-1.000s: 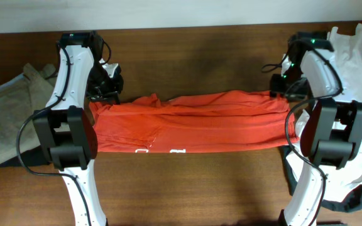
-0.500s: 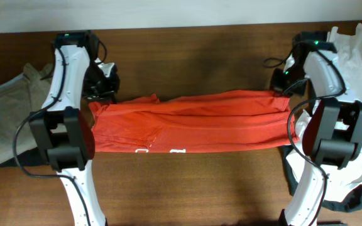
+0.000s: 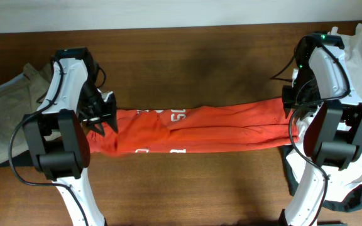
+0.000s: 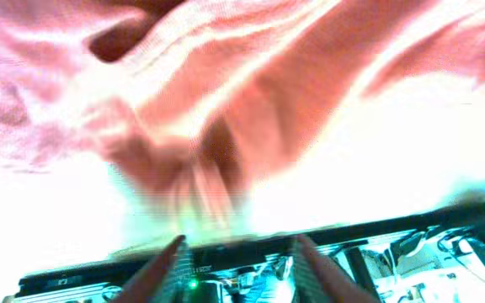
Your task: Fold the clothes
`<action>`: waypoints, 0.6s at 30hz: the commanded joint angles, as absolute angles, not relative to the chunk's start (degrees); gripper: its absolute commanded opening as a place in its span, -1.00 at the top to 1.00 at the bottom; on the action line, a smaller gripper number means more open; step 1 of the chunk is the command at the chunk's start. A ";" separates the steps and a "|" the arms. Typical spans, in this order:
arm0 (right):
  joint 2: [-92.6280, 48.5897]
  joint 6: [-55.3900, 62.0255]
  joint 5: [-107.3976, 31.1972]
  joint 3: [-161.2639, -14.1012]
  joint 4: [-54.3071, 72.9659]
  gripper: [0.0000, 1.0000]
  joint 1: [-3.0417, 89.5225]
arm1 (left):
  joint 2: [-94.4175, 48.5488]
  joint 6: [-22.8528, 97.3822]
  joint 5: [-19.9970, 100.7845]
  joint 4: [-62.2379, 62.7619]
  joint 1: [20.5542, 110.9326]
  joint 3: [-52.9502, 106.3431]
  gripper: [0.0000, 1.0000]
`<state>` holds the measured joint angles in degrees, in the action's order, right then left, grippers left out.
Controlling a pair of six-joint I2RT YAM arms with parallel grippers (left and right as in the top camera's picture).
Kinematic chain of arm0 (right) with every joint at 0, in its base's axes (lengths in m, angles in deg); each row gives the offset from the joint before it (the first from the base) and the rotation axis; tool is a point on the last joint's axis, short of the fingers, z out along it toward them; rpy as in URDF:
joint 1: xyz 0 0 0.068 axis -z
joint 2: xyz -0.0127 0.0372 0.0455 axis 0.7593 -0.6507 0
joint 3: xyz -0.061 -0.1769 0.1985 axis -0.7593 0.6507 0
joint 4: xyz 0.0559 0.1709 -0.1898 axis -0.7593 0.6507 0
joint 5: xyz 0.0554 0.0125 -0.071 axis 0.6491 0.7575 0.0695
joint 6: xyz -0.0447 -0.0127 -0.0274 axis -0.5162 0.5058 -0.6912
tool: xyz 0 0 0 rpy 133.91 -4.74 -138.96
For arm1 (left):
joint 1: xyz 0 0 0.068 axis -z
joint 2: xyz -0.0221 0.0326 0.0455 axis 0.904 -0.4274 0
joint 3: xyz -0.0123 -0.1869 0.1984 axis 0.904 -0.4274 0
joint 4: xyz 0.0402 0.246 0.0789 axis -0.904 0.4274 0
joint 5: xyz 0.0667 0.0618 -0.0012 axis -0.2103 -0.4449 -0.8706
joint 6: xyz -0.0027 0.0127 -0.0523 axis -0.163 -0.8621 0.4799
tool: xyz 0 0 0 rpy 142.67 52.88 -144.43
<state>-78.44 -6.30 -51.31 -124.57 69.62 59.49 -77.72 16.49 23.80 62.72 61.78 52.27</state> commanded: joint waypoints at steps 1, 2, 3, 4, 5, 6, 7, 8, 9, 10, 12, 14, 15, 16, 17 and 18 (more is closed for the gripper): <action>-77.98 -6.32 -52.67 -124.33 69.51 0.10 59.56 | -76.10 15.94 23.15 62.81 61.54 52.12 0.05; -77.98 -6.32 -52.67 -124.33 69.25 0.08 59.56 | -75.71 15.94 23.02 62.81 61.54 52.62 0.06; -77.98 -6.32 -52.65 -124.33 68.88 0.08 59.56 | -75.16 15.99 23.06 62.54 61.54 54.21 0.06; -77.98 -6.30 -52.65 -124.33 68.62 0.08 59.56 | -74.88 15.99 23.87 62.11 61.60 55.59 0.06; -77.98 -6.30 -52.62 -124.33 68.24 0.07 59.53 | -74.59 15.97 25.99 60.79 61.71 56.64 0.06; -77.98 -6.30 -52.62 -124.33 68.05 0.07 59.56 | -74.27 15.94 28.15 57.80 62.37 56.86 0.06; -77.98 -6.32 -52.65 -124.33 68.03 0.06 59.56 | -74.27 15.90 28.13 55.05 63.72 56.79 0.06; -77.98 -7.20 -52.62 -124.33 68.03 0.05 59.56 | -74.27 15.11 25.25 52.62 65.89 56.31 0.06; -77.98 -7.65 -52.65 -124.33 67.81 0.02 59.62 | -74.27 15.64 23.39 52.18 66.74 56.31 0.06; -78.01 -7.65 -52.65 -124.33 67.13 -0.02 59.99 | -74.27 17.08 22.47 52.16 67.59 56.31 0.06; -78.07 -10.74 -51.79 -124.04 65.29 -0.19 61.22 | -74.27 18.65 22.38 52.45 67.96 55.55 0.07; -78.14 -16.46 -47.55 -122.71 61.21 -0.26 63.43 | -74.27 19.66 22.38 51.70 67.96 53.14 0.07; -78.14 -21.29 -43.36 -120.94 57.53 -0.30 65.06 | -74.27 19.68 22.38 50.17 67.98 50.78 0.08; -78.14 -24.33 -41.43 -119.01 54.17 -0.36 66.38 | -74.27 20.36 22.38 48.40 67.98 48.79 0.09; -78.14 -25.53 -41.37 -117.70 52.01 -0.45 67.14 | -74.27 20.82 22.43 47.77 67.98 48.01 0.09; -78.14 -26.36 -41.26 -116.46 49.67 -0.51 67.73 | -74.27 20.97 22.41 47.44 67.98 47.68 0.09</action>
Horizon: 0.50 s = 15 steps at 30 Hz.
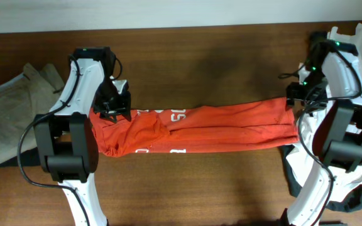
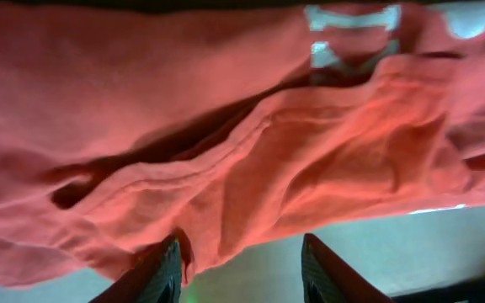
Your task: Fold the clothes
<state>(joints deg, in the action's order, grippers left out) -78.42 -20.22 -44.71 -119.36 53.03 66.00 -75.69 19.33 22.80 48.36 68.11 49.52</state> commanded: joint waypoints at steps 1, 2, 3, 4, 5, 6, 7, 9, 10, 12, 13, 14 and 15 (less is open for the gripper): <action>-78.16 -28.09 -39.53 -114.73 47.17 -0.58 68.43 | -74.27 20.97 22.41 46.81 67.98 47.68 0.10; -78.16 -29.64 -37.87 -113.42 45.99 -0.64 68.80 | -74.27 20.97 22.41 46.37 67.96 47.68 0.10; -78.16 -32.51 -35.55 -110.69 44.57 -0.68 69.04 | -74.27 20.95 22.38 46.17 67.98 47.68 0.09; -78.16 -33.45 -34.66 -108.79 43.46 -0.68 69.04 | -74.27 20.95 22.38 46.19 67.96 47.68 0.10; -78.16 -34.36 -33.83 -106.23 41.78 -0.69 69.02 | -74.27 20.95 22.41 46.15 67.98 47.68 0.09; -78.16 -34.39 -33.65 -103.41 40.03 -0.70 68.96 | -74.27 20.95 22.38 45.87 67.98 47.68 0.09; -78.16 -35.06 -33.65 -101.68 39.57 -0.68 68.93 | -74.27 20.95 22.38 45.58 67.96 47.68 0.09; -78.16 -35.85 -33.67 -100.44 39.48 -0.22 68.93 | -74.27 20.95 22.38 45.56 67.96 47.68 0.09; -78.14 -35.83 -33.63 -100.83 39.77 0.09 68.93 | -74.27 20.95 22.38 45.56 67.96 47.68 0.09; -78.14 -35.83 -31.69 -101.88 40.51 0.30 68.91 | -74.27 20.93 22.38 45.63 67.96 47.68 0.10; -78.14 -35.81 -30.61 -102.82 41.16 0.30 68.91 | -74.27 20.93 22.38 45.67 67.96 47.68 0.09; -78.14 -35.83 -30.61 -103.32 41.78 0.45 68.87 | -74.27 20.93 22.38 45.56 67.96 47.68 0.09; -78.14 -35.83 -30.61 -103.61 42.15 0.55 68.87 | -74.27 20.93 22.38 45.54 67.96 47.68 0.09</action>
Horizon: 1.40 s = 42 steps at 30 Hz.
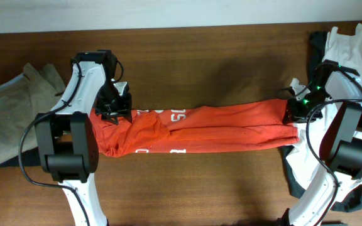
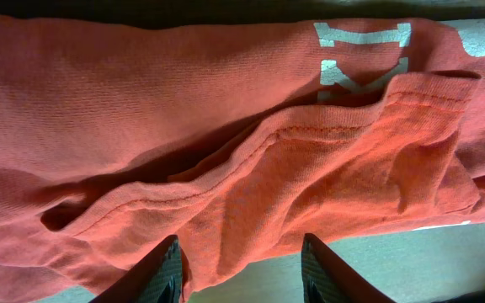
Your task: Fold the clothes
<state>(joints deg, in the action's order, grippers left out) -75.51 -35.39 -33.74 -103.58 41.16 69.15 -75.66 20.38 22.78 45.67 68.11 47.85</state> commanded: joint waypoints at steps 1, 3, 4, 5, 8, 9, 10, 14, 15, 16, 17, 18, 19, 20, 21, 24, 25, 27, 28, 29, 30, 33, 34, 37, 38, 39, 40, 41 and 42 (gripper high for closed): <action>-78.14 -35.83 -30.33 -104.06 42.54 0.73 68.87 | -74.27 20.93 22.38 45.54 67.96 47.68 0.09; -78.14 -35.61 -30.07 -106.08 43.44 0.34 68.87 | -74.27 20.93 22.38 45.78 67.96 47.68 0.09; -78.14 -35.59 -30.07 -107.87 44.66 0.26 68.87 | -74.27 20.93 22.38 45.76 67.96 47.68 0.09; -78.14 -34.91 -30.11 -109.66 45.38 0.15 68.87 | -74.27 20.93 22.38 45.76 67.96 47.68 0.09; -78.14 -34.10 -30.26 -113.79 46.96 0.01 68.87 | -74.27 20.93 22.41 45.76 67.98 47.68 0.09; -78.14 -34.12 -30.26 -113.77 46.80 -0.02 68.87 | -74.27 20.93 22.38 45.76 67.96 47.68 0.09; -78.14 -34.12 -30.26 -113.44 45.56 -0.09 68.87 | -74.27 20.93 22.38 45.80 67.92 47.68 0.09; -78.40 -34.12 -30.24 -112.57 42.28 -0.35 68.87 | -74.27 20.93 22.41 45.78 67.92 47.68 0.08; -78.46 -34.12 -30.22 -111.17 40.99 -0.37 68.80 | -74.27 20.93 22.41 45.78 67.92 47.68 0.09; -78.73 -34.12 -30.22 -109.46 39.72 -0.40 68.54 | -74.27 20.95 22.41 45.76 67.92 47.68 0.09; -79.05 -34.15 -30.05 -107.78 38.48 -0.43 68.10 | -74.27 20.93 22.38 45.76 67.92 47.68 0.08; -79.16 -34.15 -30.02 -105.68 36.46 -0.45 67.29 | -74.27 20.93 22.41 45.76 67.92 47.68 0.08; -79.16 -34.15 -30.02 -104.41 35.44 -0.47 66.57 | -74.27 20.93 22.41 45.78 67.92 47.68 0.08; -79.16 -34.15 -30.05 -103.30 35.37 -0.45 65.57 | -74.27 20.93 22.41 45.82 67.92 47.68 0.08; -79.14 -34.17 -30.05 -103.28 37.08 -0.28 64.76 | -74.27 20.93 22.41 45.84 67.92 47.68 0.08; -79.12 -34.32 -30.79 -103.28 42.21 0.71 64.08 | -74.27 20.93 22.38 45.95 67.92 47.68 0.08; -79.12 -34.19 -32.23 -103.87 43.04 0.92 64.08 | -74.27 20.93 22.38 46.00 67.90 47.68 0.08; -79.10 -33.01 -33.19 -106.40 44.44 0.92 64.10 | -74.27 20.93 22.34 46.02 67.61 47.92 0.09; -79.10 -31.72 -34.20 -109.05 45.89 0.92 64.10 | -74.24 20.93 22.34 46.41 66.98 48.40 0.09; -79.10 -30.45 -35.18 -111.87 47.39 0.92 64.10 | -74.24 20.93 22.34 46.98 66.34 48.99 0.10; -79.10 -28.70 -36.56 -115.65 49.69 0.92 64.08 | -74.24 20.93 22.36 47.83 65.45 50.06 0.11; -79.10 -23.41 -37.56 -130.73 60.51 0.92 62.00 | -74.13 20.95 22.62 49.04 63.39 52.38 0.12; -79.10 -22.41 -37.56 -132.57 62.78 0.92 59.75 | -74.13 20.95 22.62 49.01 63.42 52.38 0.12; -79.12 -18.04 -37.56 -132.22 63.94 0.92 52.67 | -74.16 20.93 22.60 48.77 63.52 52.38 0.11; -79.12 -15.54 -37.59 -132.22 63.35 0.92 48.89 | -74.16 20.93 22.58 48.77 63.50 52.38 0.11; -79.12 -13.73 -37.59 -132.22 63.04 0.92 46.62 | -74.16 20.93 22.60 48.77 63.50 52.38 0.11; -79.12 -11.20 -37.56 -132.19 62.41 0.92 43.51 | -74.16 20.93 22.60 48.77 63.50 52.38 0.11; -79.14 -9.95 -37.59 -132.19 61.49 0.91 40.65 | -74.16 20.93 22.60 48.77 63.50 52.38 0.11; -79.14 -9.80 -37.61 -132.22 60.25 0.87 38.27 | -74.13 20.93 22.58 48.77 63.50 52.38 0.11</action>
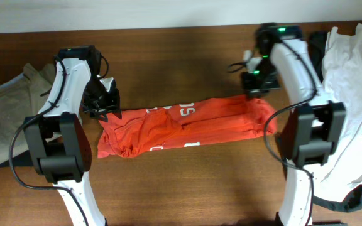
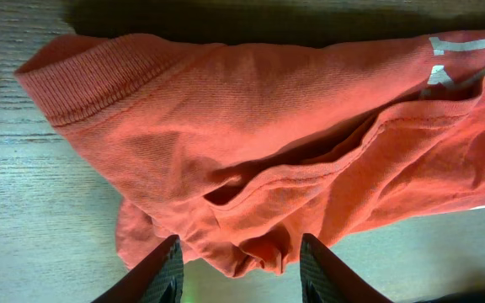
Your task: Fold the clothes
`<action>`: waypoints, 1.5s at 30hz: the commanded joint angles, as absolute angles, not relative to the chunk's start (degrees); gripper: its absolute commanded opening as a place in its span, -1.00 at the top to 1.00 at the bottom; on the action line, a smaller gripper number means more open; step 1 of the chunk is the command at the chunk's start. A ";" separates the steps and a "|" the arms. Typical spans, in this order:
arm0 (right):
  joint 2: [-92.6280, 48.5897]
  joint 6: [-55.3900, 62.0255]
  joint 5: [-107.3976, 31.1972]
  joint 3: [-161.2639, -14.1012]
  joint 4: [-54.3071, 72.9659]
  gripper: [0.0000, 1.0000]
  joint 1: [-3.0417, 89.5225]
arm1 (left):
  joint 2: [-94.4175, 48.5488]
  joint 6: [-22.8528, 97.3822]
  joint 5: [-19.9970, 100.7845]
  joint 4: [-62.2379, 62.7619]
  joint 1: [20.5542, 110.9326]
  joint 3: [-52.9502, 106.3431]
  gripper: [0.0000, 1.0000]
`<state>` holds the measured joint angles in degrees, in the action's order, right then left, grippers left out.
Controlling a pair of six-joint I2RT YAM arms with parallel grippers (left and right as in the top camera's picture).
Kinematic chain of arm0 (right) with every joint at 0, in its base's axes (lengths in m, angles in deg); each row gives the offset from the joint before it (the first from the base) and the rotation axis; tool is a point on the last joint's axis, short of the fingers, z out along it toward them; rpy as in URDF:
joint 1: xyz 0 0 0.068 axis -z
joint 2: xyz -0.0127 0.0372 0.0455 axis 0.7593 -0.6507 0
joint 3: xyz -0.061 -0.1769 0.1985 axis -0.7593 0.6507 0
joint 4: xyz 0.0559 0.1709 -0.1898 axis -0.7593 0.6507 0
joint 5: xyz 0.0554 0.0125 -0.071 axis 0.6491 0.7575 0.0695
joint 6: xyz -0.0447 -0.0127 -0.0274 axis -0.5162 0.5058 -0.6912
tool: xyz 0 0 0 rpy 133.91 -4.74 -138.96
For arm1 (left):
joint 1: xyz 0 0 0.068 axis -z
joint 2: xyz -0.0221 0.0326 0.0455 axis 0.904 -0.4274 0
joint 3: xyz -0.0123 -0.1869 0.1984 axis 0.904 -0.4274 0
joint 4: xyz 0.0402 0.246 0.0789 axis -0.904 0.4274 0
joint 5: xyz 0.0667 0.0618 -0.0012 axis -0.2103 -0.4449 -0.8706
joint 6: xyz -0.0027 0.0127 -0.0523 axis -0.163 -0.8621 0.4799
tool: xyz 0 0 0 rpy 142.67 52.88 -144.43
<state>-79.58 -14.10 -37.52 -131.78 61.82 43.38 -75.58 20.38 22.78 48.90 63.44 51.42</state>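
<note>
An orange shirt (image 1: 181, 125) with white lettering lies crumpled across the wooden table (image 1: 187, 188), slanting up to the right. My left gripper (image 1: 104, 107) hovers at the shirt's left end, close above it. In the left wrist view the left gripper (image 2: 241, 273) is open. A bunched fold of the orange shirt (image 2: 251, 151) lies just ahead of its fingers (image 2: 162, 269), and a ribbed hem shows at upper left. My right gripper (image 1: 255, 91) sits on the shirt's upper right corner and looks shut on the cloth there.
A beige garment (image 1: 5, 119) lies at the table's left edge beside the left arm. A heap of white clothes (image 1: 351, 88) covers the right edge, with a dark garment (image 1: 357, 201) below it. The wall runs along the far side.
My right gripper has moved left and toward the far side, and the shirt's right end came with it. The shirt is now shorter and slanted. My left gripper has shifted a little left.
The shirt was first stretched straight between both grippers, with the left one pressed into the cloth. The left gripper then stood open over the left end while the right stayed at the right end. Now the right end sits further left and the shirt is bunched.
</note>
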 commanded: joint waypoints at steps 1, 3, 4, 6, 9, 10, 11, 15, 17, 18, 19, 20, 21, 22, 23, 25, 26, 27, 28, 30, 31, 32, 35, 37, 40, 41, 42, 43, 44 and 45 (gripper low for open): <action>-79.19 -9.69 -37.61 -132.19 59.17 0.82 36.08 | -74.13 20.93 22.58 48.80 63.50 52.38 0.11; -79.32 -10.28 -37.83 -132.19 56.29 0.49 30.27 | -74.16 20.93 22.58 49.06 63.50 52.38 0.11; -79.36 -10.28 -37.83 -132.19 55.81 0.43 29.44 | -74.16 20.93 22.58 49.04 63.50 52.38 0.11; -79.93 -10.28 -37.81 -132.19 55.13 0.34 26.81 | -74.16 20.93 22.58 49.08 63.50 52.38 0.11; -80.37 -10.30 -37.81 -132.19 55.04 -0.03 24.39 | -74.16 20.93 22.56 49.01 63.50 52.38 0.11; -80.37 -10.32 -37.89 -132.19 54.78 -0.15 24.28 | -74.16 20.93 22.56 49.04 63.50 52.38 0.11; -80.39 -10.28 -39.47 -132.19 54.85 -0.15 24.48 | -74.16 20.93 22.56 49.04 63.50 52.38 0.11; -82.55 -10.28 -42.61 -131.32 56.46 -0.21 24.67 | -74.13 20.93 22.56 49.04 63.50 52.38 0.11; -83.34 -10.28 -42.57 -128.28 54.39 -0.22 24.67 | -74.16 20.93 22.58 49.10 63.50 52.38 0.11; -83.80 -10.28 -42.42 -125.81 52.64 -0.23 24.65 | -74.16 20.93 22.58 49.15 63.50 52.38 0.11; -83.80 -10.28 -42.33 -123.98 51.46 -0.27 24.63 | -74.16 20.93 22.58 49.12 63.50 52.38 0.11; -83.80 -10.28 -42.33 -122.95 50.98 -0.31 24.63 | -74.16 20.93 22.60 49.06 63.52 52.38 0.11; -83.80 -10.26 -42.31 -121.44 49.58 -0.33 24.54 | -74.16 20.93 22.58 49.08 63.50 52.38 0.11; -83.80 -10.26 -42.26 -120.28 48.84 -0.32 24.50 | -74.16 20.93 22.60 49.08 63.50 52.38 0.11; -83.80 -10.28 -41.61 -119.32 48.51 -0.10 24.50 | -74.16 20.93 22.60 49.23 63.50 52.38 0.11; -83.78 -10.28 -40.25 -119.34 48.92 0.49 24.50 | -74.16 20.93 22.60 49.25 63.50 52.38 0.12; -83.71 -10.28 -40.17 -119.36 49.45 0.74 24.52 | -74.16 20.93 22.60 49.25 63.50 52.38 0.11; -83.71 -10.28 -40.19 -119.52 49.88 0.79 24.72 | -74.16 20.95 22.60 49.28 63.52 52.38 0.11; -83.62 -10.28 -40.21 -119.54 50.10 0.92 24.83 | -74.16 20.93 22.60 49.28 63.52 52.38 0.11; -83.01 -10.30 -40.21 -120.57 53.01 0.92 24.83 | -74.16 20.93 22.58 49.45 63.50 52.38 0.11; -81.87 -12.27 -40.21 -124.00 57.95 0.92 24.83 | -74.16 20.93 22.58 49.45 63.52 52.38 0.11; -81.52 -12.75 -40.21 -125.11 59.33 0.92 24.72 | -74.16 20.93 22.58 49.49 63.50 52.38 0.11; -81.20 -13.53 -40.12 -126.82 64.16 0.92 24.61 | -74.16 20.93 22.58 49.63 63.50 52.38 0.11; -81.20 -13.62 -37.98 -126.62 64.07 0.92 23.30 | -74.16 20.93 22.58 49.67 63.50 52.38 0.11; -81.20 -14.65 -37.54 -126.53 64.16 0.91 20.06 | -74.16 20.93 22.58 50.04 63.50 52.38 0.11; -81.22 -14.63 -37.76 -126.53 62.76 -0.15 18.73 | -74.16 20.93 22.58 50.24 63.50 52.38 0.10; -81.20 -14.63 -37.78 -126.53 61.80 -0.23 18.68 | -74.16 20.93 22.58 50.33 63.50 52.38 0.09; -81.20 -14.63 -37.78 -126.53 61.14 -0.27 19.06 | -74.16 20.93 22.56 50.37 63.50 52.38 0.07; -81.20 -14.60 -37.83 -126.53 60.90 -0.35 19.56 | -74.16 20.93 22.56 50.74 63.50 52.38 0.04; -81.20 -14.63 -37.85 -126.53 60.86 -0.36 20.37 | -74.16 20.93 22.54 50.76 63.50 52.38 0.04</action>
